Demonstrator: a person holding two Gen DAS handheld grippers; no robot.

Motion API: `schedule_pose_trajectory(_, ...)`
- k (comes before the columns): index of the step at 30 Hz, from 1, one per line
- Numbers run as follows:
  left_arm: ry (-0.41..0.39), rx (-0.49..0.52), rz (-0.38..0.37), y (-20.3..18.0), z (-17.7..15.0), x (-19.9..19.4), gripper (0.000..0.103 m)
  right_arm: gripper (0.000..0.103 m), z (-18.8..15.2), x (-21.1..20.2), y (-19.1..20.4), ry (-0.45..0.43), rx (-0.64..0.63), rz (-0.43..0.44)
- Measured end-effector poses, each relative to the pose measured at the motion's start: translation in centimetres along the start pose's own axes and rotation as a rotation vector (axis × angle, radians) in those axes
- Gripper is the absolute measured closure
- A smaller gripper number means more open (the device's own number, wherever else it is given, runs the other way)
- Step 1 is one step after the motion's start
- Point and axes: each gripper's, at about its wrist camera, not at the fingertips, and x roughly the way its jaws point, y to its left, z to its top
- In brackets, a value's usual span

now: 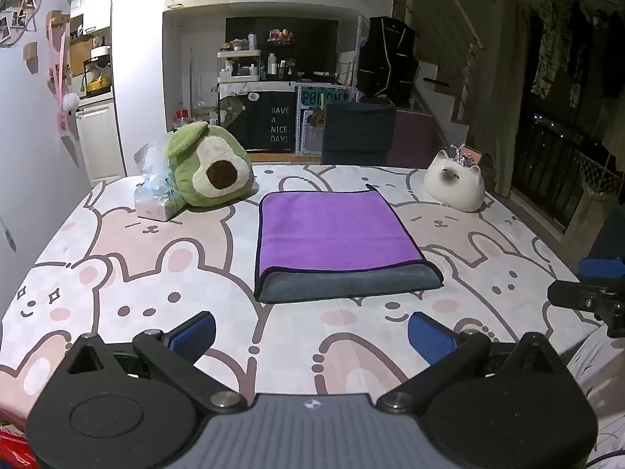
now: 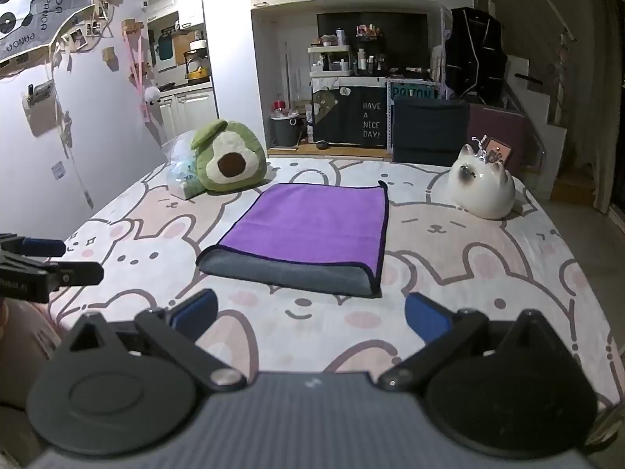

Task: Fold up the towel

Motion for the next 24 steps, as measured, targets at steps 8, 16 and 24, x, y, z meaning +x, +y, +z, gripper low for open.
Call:
schedule_pose_trajectory(8, 0.004, -0.004, -0.004, -0.11, 0.03, 0.01, 0.000, 0.000, -0.01, 0.04, 0.02, 0.004, 0.002, 0.000)
schedule_pose_trajectory(16, 0.005, -0.009, -0.008, 0.00, -0.06, 0.52, 0.000, 0.000, 0.22, 0.09, -0.09, 0.005, 0.004, 0.000)
schedule_pose_trajectory(24, 0.004, -0.013, -0.010, -0.11, -0.12, 0.51, 0.000, 0.000, -0.03, 0.26, 0.17, 0.004, 0.007, -0.001)
